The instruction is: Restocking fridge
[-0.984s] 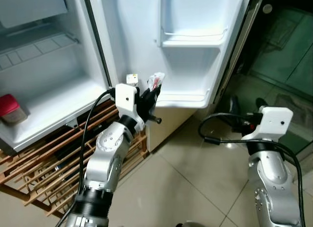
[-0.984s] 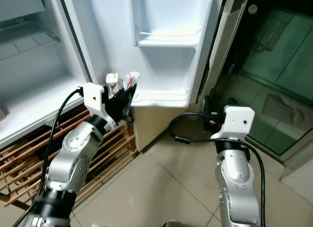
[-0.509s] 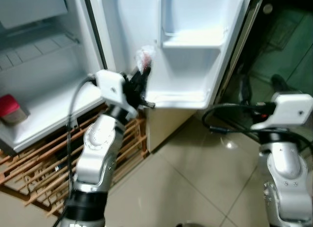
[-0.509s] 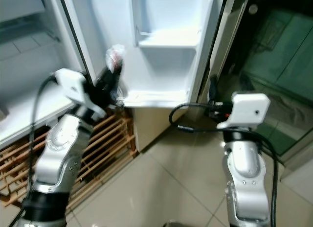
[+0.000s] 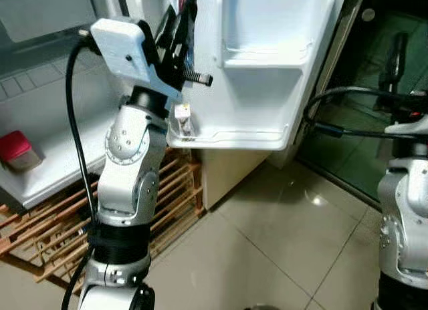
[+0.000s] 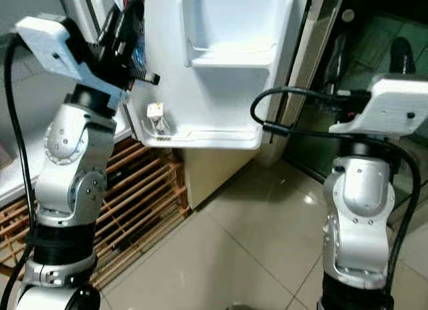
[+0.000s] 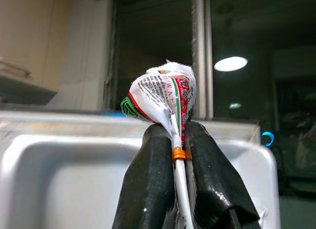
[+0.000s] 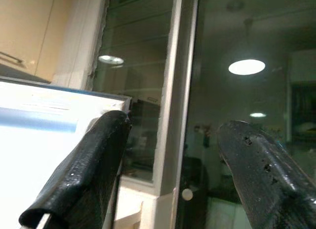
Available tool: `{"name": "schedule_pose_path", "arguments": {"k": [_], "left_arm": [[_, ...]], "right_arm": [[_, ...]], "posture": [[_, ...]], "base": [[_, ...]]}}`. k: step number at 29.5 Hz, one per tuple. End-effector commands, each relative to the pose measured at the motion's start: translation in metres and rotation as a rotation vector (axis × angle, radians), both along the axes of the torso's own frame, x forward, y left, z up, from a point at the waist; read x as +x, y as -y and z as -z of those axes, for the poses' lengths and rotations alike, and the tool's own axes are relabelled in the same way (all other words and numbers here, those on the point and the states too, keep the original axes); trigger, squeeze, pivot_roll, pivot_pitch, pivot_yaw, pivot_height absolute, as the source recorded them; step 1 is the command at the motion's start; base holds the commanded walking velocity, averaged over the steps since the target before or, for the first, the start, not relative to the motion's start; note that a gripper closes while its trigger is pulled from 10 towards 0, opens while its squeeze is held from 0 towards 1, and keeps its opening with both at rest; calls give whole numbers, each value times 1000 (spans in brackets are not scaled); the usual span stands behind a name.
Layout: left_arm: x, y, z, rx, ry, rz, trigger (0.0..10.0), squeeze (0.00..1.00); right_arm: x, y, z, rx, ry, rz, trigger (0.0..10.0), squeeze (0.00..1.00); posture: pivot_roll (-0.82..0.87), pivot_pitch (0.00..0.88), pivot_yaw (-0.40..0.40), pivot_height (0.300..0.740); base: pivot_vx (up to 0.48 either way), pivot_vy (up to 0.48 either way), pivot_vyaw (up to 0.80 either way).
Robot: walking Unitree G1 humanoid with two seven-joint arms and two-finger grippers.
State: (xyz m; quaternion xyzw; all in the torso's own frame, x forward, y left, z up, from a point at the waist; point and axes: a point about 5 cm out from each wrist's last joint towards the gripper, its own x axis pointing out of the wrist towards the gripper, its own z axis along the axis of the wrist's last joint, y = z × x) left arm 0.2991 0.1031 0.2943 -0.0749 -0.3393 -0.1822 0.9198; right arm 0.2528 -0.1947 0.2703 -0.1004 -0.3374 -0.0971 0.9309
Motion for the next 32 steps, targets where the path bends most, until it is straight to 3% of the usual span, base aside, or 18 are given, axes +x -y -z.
{"name": "schedule_pose_path", "arguments": {"k": [1, 12, 26, 30, 32], "left_arm": [[0, 3, -10, -10, 40, 10, 10000, 0], [2, -1, -13, -14, 47, -4, 10000, 0], [3, -2, -17, -26, 56, 13, 10000, 0], [7, 1, -18, 52, 23, 123, 10000, 0], [5, 8, -12, 136, 3, 220, 10000, 0]], "right_arm": [[2, -1, -3, -8, 14, 3, 10000, 0], [10, -7, 1, -5, -11, -44, 10000, 0], [12, -8, 8, -5, -31, -54, 10000, 0], [10, -5, 14, 17, -56, -47, 10000, 0], [9, -4, 18, 20, -69, -47, 10000, 0]], "posture": [[-208, 0, 48, 740], [-197, 0, 45, 740], [-196, 0, 45, 740], [-196, 0, 54, 740], [-197, 0, 59, 740]], "base": [[465, 0, 0], [391, 0, 0], [0, 0, 0], [0, 0, 0], [0, 0, 0]]}}
